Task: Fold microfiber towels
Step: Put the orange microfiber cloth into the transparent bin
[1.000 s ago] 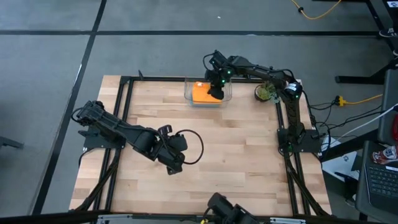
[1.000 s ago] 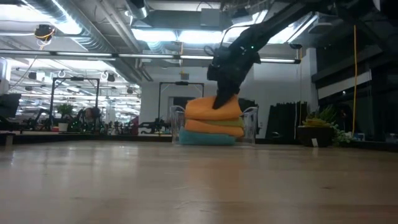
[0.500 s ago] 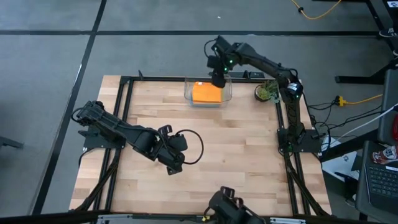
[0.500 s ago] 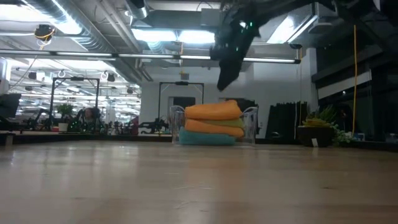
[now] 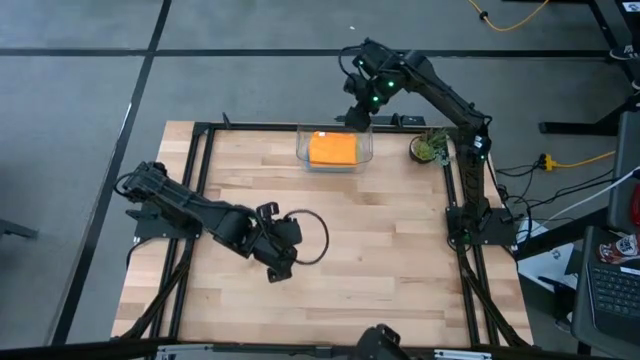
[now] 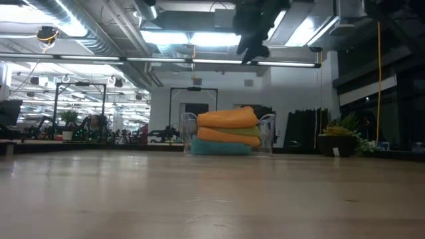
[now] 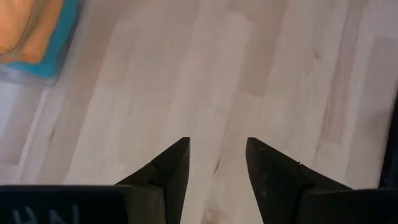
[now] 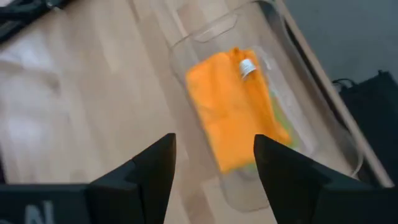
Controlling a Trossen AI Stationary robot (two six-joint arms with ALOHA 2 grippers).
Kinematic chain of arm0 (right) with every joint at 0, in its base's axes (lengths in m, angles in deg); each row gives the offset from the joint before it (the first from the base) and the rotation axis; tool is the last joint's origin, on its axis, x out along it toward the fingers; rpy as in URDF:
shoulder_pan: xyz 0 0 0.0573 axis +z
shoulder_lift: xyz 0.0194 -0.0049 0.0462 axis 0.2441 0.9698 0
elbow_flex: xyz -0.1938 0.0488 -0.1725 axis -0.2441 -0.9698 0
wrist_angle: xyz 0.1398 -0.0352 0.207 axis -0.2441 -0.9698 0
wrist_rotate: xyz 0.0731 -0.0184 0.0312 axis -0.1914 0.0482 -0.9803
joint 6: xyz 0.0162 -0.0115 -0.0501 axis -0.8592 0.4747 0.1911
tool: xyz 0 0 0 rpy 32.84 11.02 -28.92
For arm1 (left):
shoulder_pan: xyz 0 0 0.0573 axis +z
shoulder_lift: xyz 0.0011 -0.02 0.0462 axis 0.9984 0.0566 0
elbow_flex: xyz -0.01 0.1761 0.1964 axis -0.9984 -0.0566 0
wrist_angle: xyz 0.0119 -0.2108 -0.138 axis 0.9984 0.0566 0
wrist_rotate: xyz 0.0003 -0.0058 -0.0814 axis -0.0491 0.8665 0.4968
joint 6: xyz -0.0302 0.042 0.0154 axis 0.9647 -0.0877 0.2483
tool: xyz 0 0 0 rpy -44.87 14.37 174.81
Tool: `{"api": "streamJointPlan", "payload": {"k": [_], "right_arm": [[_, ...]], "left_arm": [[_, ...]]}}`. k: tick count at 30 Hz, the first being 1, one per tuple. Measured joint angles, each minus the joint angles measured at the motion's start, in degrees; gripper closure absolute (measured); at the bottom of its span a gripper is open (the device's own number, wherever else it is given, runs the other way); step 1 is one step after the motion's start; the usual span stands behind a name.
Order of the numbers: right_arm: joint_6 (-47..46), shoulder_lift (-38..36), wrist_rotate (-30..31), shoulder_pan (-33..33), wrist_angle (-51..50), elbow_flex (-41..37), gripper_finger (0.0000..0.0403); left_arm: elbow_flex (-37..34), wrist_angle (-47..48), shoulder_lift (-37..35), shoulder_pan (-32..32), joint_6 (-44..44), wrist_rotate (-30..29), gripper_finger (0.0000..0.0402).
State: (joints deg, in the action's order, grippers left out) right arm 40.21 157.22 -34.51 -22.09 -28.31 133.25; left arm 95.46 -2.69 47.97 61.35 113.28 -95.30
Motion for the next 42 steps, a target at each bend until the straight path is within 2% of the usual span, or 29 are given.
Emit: {"api": "streamJointPlan", "payload": {"k": [4, 6, 9, 13, 17, 23, 26, 30, 37, 42], "right_arm": [[0.2, -2.2, -0.6, 1.0, -0.2, 0.0, 0.0185], [0.3, -2.3, 0.7, 1.5, 4.6, 0.0, 0.0185], [-1.3, -1.5, 5.7, 2.2, 13.7, -2.6, 0.0185], [-3.0, -1.0, 7.7, 3.4, 24.3, -13.5, 0.0185], [-7.5, -0.9, 7.7, 4.8, 31.8, -26.8, 0.0185], [-13.1, -0.9, 20.1, 5.7, 37.7, -38.7, 0.0185], [-13.3, -0.9, 21.8, 5.7, 40.7, -42.6, 0.0185], [-14.3, -0.9, 19.5, 5.7, 41.4, -42.7, 0.0185], [-13.1, -0.9, 18.0, 8.1, 41.5, -36.8, 0.0185], [-11.8, -1.0, 21.0, 10.5, 44.3, -37.3, 0.0185]], "left_arm": [[0.0, 1.6, -4.7, 2.0, 0.0, -0.8, 0.025], [0.1, 1.6, -7.5, 2.1, -1.8, -1.8, 0.025], [0.1, 1.6, -10.8, 1.9, -2.6, -4.1, 0.025], [0.1, 1.6, -14.3, 1.7, -2.5, -8.4, 0.025], [0.0, 1.6, -15.5, 1.6, -2.6, -9.1, 0.025], [0.0, 1.6, -15.5, 1.6, -5.7, -9.3, 0.025], [0.0, 1.6, -15.5, 1.7, -6.0, -9.3, 0.025], [0.0, 1.6, -15.5, 1.6, -6.0, -9.3, 0.025], [0.0, 1.6, -15.5, 1.7, -6.0, -9.3, 0.025], [0.0, 1.6, -15.5, 1.7, -6.0, -8.8, 0.025]]}}
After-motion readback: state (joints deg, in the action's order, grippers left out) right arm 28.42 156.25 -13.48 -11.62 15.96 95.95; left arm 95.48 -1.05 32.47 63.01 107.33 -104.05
